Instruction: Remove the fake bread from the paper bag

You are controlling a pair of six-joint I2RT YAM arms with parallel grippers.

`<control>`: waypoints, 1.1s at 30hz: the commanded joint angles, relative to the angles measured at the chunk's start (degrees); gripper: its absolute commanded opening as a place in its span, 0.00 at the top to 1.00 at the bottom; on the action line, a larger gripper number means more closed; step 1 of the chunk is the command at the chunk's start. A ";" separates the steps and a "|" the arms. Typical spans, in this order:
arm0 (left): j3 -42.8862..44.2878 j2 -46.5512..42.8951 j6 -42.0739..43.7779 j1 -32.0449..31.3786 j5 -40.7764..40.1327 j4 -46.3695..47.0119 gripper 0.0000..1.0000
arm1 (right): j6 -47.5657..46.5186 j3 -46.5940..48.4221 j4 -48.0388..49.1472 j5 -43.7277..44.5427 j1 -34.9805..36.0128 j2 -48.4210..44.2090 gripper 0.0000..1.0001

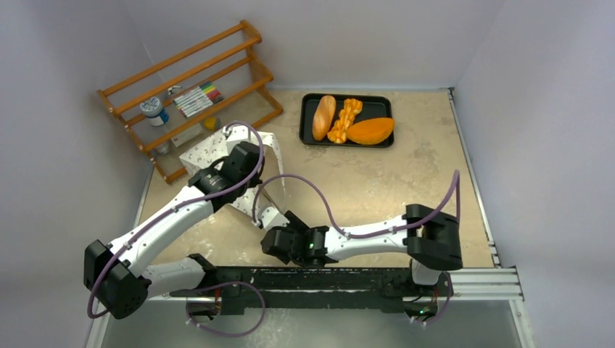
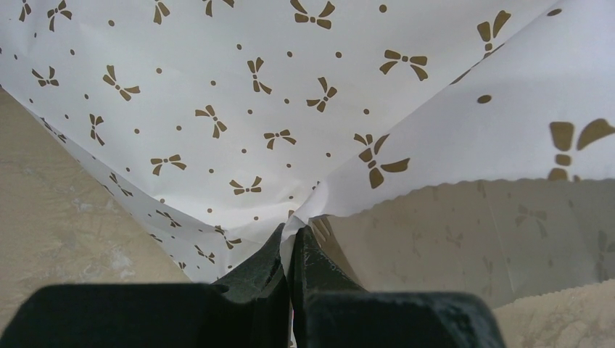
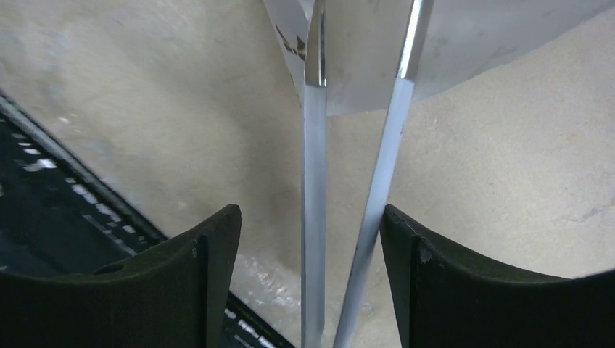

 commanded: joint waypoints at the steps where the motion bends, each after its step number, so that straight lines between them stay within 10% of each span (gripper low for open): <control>1: 2.68 -0.85 0.72 -0.19 -1.02 3.98 1.00 | 1.74 -0.89 -0.61 8.54 0.78 3.29 0.28; 33: 0.73 -2.33 0.36 -0.28 -0.85 3.86 1.00 | 3.14 5.13 -6.10 22.53 4.23 5.89 0.40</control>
